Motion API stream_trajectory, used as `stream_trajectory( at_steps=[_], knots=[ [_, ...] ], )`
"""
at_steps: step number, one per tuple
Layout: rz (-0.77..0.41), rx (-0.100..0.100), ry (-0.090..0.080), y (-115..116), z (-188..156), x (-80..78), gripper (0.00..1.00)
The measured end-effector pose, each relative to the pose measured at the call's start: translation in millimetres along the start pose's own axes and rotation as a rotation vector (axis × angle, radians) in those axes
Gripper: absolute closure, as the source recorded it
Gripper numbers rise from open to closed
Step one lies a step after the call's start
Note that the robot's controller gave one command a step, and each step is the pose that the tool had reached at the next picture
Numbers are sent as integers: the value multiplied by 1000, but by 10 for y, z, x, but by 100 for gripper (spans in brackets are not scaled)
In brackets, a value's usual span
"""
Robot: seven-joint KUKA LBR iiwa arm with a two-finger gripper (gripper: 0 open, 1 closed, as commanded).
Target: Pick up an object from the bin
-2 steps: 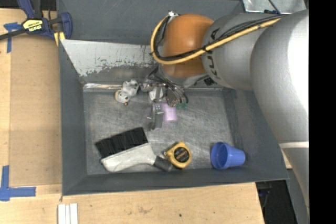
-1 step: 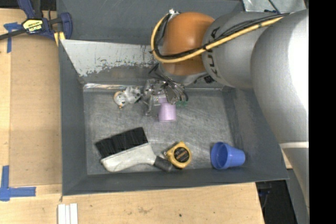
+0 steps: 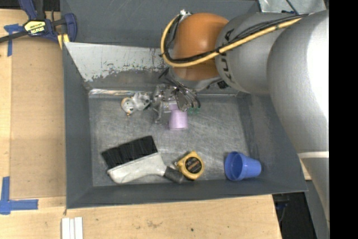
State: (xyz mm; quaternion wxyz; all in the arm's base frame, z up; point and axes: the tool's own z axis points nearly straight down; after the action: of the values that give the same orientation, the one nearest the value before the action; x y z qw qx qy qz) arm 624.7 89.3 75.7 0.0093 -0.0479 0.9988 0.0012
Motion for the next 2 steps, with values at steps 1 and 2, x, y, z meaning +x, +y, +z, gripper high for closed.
stream_trajectory(
  at_steps=[1, 2],
  knots=[
    [-15, 1, 17, 16, -290, 30, 100],
    [-18, 1, 12, 102, -455, 40, 100]
  ],
)
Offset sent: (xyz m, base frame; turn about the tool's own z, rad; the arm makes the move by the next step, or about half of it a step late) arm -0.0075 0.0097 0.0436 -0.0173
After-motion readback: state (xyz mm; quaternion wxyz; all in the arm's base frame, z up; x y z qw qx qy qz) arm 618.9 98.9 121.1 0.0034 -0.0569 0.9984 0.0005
